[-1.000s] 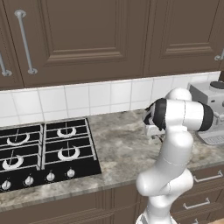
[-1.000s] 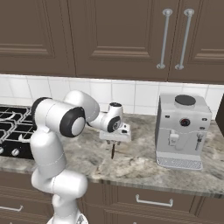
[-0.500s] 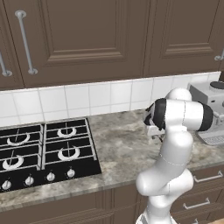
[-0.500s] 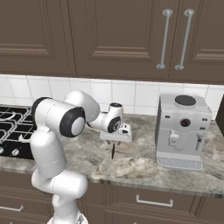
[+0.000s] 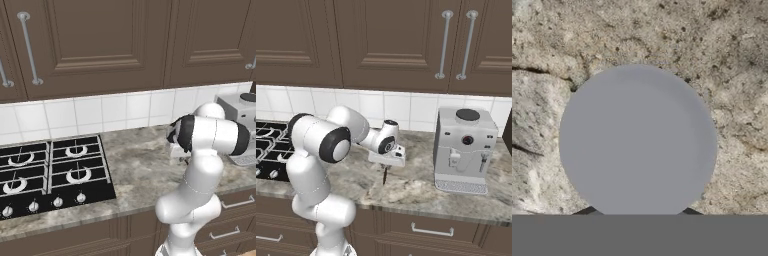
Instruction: Take the fork and place it on the left side of the plate. Then take the spoon and place it on the right side of the plate. Make sure they're directly next to the plate.
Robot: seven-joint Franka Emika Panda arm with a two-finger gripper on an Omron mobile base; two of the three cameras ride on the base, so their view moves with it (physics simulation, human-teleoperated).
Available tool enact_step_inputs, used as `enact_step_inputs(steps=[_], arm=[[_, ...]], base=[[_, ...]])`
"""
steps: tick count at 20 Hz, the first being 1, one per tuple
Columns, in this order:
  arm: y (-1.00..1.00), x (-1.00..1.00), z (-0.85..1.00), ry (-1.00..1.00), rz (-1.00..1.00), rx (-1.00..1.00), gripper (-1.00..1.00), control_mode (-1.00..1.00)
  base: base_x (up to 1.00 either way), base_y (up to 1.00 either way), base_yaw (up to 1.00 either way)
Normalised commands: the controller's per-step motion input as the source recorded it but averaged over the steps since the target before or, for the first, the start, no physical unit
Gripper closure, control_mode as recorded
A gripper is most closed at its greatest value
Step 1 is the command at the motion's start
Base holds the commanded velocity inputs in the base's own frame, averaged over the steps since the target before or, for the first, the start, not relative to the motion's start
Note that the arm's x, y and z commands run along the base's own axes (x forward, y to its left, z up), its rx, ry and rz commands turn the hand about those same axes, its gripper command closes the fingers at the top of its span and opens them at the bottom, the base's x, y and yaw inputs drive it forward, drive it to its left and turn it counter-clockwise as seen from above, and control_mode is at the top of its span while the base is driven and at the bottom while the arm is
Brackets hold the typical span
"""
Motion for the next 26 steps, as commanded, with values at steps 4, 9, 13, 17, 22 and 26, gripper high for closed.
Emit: enact_step_inputs(steps=[4, 9, 13, 17, 22, 26], arm=[[0.04, -0.32, 0.32, 0.03, 0.0, 0.2, 1.0, -1.0], [0.17, -0.36, 0.66, 0.01, 0.0, 0.07, 1.0, -1.0], [0.21, -0.46, 0.67, 0.0, 0.0, 0.0, 1.0, -1.0], [0.23, -0.59, 0.61, -0.01, 0.0, 0.0, 1.0, -1.0], [0.23, -0.72, 0.38, -0.14, 0.0, 0.0, 1.0, -1.0], [0.25, -0.66, 0.19, -0.24, 0.0, 0.0, 1.0, -1.0]], base=[[0.0, 0.0, 0.0], [0.0, 0.0, 0.0], [0.0, 0.0, 0.0], [0.0, 0.0, 0.0], [0.0, 0.0, 0.0], [0.0, 0.0, 0.0]])
